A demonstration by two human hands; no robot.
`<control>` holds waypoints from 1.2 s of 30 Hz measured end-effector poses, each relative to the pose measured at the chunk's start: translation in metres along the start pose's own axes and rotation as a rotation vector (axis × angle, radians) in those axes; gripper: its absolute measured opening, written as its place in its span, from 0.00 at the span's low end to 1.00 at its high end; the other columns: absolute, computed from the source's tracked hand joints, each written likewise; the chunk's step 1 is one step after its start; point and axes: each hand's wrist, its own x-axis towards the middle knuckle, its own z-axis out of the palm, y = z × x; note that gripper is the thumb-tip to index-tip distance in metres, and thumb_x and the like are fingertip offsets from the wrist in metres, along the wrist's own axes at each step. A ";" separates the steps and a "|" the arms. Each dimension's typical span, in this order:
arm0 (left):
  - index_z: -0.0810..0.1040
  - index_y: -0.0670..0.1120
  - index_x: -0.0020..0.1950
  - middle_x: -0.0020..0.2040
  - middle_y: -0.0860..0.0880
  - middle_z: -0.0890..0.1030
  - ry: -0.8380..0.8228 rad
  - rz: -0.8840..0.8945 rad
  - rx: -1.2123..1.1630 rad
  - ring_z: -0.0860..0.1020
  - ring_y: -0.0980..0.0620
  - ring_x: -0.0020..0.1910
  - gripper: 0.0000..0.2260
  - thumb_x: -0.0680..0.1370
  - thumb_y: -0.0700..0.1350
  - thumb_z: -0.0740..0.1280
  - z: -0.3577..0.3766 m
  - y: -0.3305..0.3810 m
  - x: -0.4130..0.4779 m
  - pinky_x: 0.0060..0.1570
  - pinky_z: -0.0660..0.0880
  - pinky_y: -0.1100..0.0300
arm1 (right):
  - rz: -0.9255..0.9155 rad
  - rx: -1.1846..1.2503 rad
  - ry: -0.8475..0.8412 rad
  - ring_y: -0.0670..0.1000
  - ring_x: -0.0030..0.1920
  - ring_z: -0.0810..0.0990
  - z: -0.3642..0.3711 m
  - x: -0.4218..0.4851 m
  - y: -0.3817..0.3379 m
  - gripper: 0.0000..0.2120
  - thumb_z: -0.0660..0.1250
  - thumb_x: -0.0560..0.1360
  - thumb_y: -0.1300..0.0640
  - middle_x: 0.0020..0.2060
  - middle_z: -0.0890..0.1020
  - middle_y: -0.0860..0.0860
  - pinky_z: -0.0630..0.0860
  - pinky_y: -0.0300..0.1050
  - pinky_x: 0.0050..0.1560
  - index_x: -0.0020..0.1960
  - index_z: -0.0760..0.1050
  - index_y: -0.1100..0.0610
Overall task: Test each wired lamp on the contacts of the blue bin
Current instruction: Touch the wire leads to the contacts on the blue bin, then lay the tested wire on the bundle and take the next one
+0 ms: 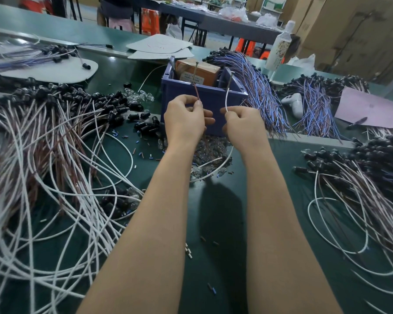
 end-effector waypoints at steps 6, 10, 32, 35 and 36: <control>0.73 0.46 0.49 0.34 0.51 0.82 0.002 -0.001 0.003 0.80 0.59 0.28 0.04 0.81 0.40 0.60 0.000 0.000 -0.001 0.27 0.73 0.68 | -0.003 0.029 -0.008 0.53 0.37 0.73 0.002 0.001 0.002 0.11 0.57 0.78 0.62 0.29 0.75 0.49 0.70 0.46 0.41 0.44 0.78 0.56; 0.73 0.46 0.49 0.35 0.51 0.82 0.004 -0.001 0.006 0.81 0.59 0.28 0.04 0.81 0.40 0.60 0.000 0.002 0.000 0.27 0.72 0.68 | -0.006 0.039 -0.014 0.52 0.38 0.74 0.002 0.002 0.004 0.12 0.57 0.78 0.63 0.31 0.75 0.48 0.71 0.46 0.41 0.49 0.78 0.56; 0.76 0.48 0.40 0.43 0.48 0.84 -0.374 -0.143 0.196 0.82 0.52 0.43 0.08 0.79 0.45 0.62 -0.026 0.022 -0.023 0.36 0.73 0.62 | 0.066 0.622 -0.329 0.46 0.28 0.70 -0.024 -0.023 -0.019 0.08 0.64 0.78 0.60 0.30 0.77 0.48 0.68 0.36 0.29 0.44 0.81 0.56; 0.76 0.46 0.37 0.42 0.46 0.84 -0.407 -0.236 0.194 0.82 0.51 0.41 0.14 0.81 0.45 0.58 -0.035 0.024 -0.028 0.40 0.75 0.61 | 0.150 0.594 -0.433 0.46 0.29 0.73 -0.030 -0.032 -0.004 0.10 0.64 0.78 0.55 0.31 0.79 0.51 0.71 0.34 0.26 0.44 0.81 0.57; 0.76 0.46 0.36 0.39 0.47 0.84 -0.416 -0.284 0.184 0.82 0.52 0.38 0.16 0.82 0.45 0.56 -0.036 0.023 -0.030 0.40 0.74 0.61 | 0.197 0.490 -0.355 0.47 0.29 0.73 -0.031 -0.034 0.004 0.10 0.63 0.79 0.54 0.32 0.79 0.51 0.72 0.34 0.27 0.43 0.81 0.56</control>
